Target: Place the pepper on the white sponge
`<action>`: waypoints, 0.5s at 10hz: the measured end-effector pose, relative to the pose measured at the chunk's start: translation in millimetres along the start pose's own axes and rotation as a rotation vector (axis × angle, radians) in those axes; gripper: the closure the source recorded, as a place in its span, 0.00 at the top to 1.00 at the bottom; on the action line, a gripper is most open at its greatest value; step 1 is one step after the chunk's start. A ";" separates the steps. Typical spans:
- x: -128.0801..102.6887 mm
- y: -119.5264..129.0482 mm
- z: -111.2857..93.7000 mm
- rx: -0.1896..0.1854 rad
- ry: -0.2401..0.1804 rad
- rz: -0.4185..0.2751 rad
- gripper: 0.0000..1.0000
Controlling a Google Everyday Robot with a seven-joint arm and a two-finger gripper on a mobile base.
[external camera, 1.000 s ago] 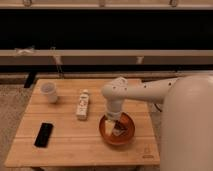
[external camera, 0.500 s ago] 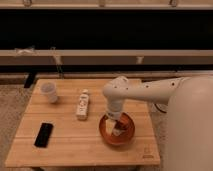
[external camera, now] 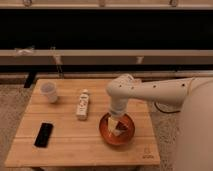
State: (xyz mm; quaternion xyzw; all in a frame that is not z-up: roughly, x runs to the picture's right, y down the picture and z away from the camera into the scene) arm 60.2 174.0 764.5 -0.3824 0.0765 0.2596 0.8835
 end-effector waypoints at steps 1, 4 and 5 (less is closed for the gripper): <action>2.5 -2.3 -14.4 0.023 -0.029 0.009 0.68; 8.6 -8.4 -45.5 0.076 -0.106 0.018 0.68; 10.2 -9.9 -52.6 0.085 -0.127 0.019 0.68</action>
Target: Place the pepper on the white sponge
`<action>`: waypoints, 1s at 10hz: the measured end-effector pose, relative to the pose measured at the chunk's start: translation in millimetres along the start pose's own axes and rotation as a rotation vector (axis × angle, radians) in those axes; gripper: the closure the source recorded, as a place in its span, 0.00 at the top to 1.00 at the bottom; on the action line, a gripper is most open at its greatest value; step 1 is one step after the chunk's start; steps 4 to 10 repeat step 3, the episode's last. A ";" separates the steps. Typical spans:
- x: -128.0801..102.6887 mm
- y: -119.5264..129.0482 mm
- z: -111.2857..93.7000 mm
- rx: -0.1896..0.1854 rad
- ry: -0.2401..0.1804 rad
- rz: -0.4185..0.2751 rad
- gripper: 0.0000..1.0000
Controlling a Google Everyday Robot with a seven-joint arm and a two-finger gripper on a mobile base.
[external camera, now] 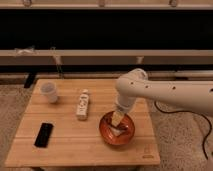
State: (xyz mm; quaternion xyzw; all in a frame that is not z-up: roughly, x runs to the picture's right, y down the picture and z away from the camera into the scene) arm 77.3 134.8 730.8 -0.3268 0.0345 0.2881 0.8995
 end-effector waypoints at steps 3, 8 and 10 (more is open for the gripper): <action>-1.8 0.9 -0.3 -0.001 -0.002 -0.004 0.68; -1.8 0.9 -0.3 -0.001 -0.002 -0.004 0.68; -1.8 0.9 -0.3 -0.001 -0.002 -0.004 0.68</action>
